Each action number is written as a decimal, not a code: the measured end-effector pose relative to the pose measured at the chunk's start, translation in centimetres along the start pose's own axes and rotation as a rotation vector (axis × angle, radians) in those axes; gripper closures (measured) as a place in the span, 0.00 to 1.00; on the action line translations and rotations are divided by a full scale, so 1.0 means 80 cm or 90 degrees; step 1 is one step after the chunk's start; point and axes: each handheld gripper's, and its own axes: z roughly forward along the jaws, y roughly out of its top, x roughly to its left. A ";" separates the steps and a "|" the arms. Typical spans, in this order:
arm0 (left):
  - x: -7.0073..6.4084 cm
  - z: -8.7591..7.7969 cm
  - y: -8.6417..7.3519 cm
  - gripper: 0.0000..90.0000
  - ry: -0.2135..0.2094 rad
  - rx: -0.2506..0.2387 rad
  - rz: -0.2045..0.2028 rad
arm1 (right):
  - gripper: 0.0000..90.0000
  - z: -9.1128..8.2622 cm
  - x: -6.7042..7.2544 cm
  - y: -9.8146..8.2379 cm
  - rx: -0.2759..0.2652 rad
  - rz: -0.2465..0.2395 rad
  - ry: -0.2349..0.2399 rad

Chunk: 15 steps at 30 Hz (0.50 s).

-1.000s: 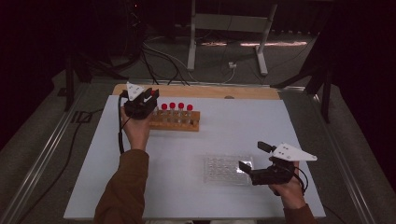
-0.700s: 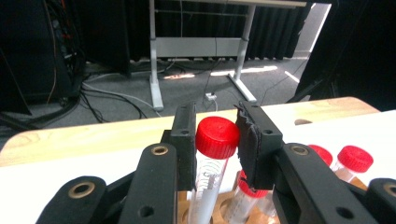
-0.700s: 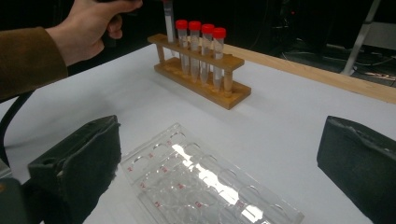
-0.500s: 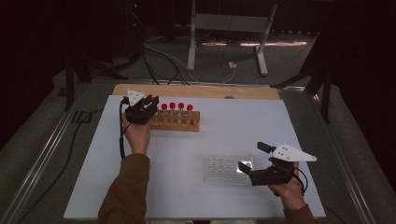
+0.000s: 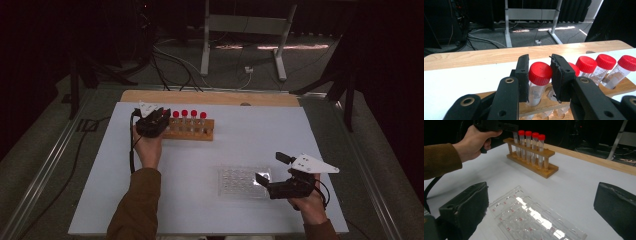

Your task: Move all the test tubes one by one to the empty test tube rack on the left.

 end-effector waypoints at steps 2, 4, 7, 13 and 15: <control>0.000 0.001 -0.001 0.78 0.001 0.003 0.002 | 0.00 0.000 0.000 0.000 0.000 0.000 0.000; -0.001 0.001 -0.001 0.78 0.003 0.006 0.006 | 0.00 0.000 0.000 0.000 -0.001 0.000 0.001; -0.003 0.002 -0.003 0.78 0.005 0.010 0.011 | 0.00 -0.001 0.000 0.000 -0.002 0.000 0.001; -0.002 0.002 -0.003 0.69 0.009 0.008 0.001 | 0.00 -0.001 0.000 0.000 -0.002 0.000 0.001; -0.001 0.001 -0.002 0.61 0.008 0.006 -0.006 | 0.00 -0.001 0.000 0.000 -0.003 0.001 0.002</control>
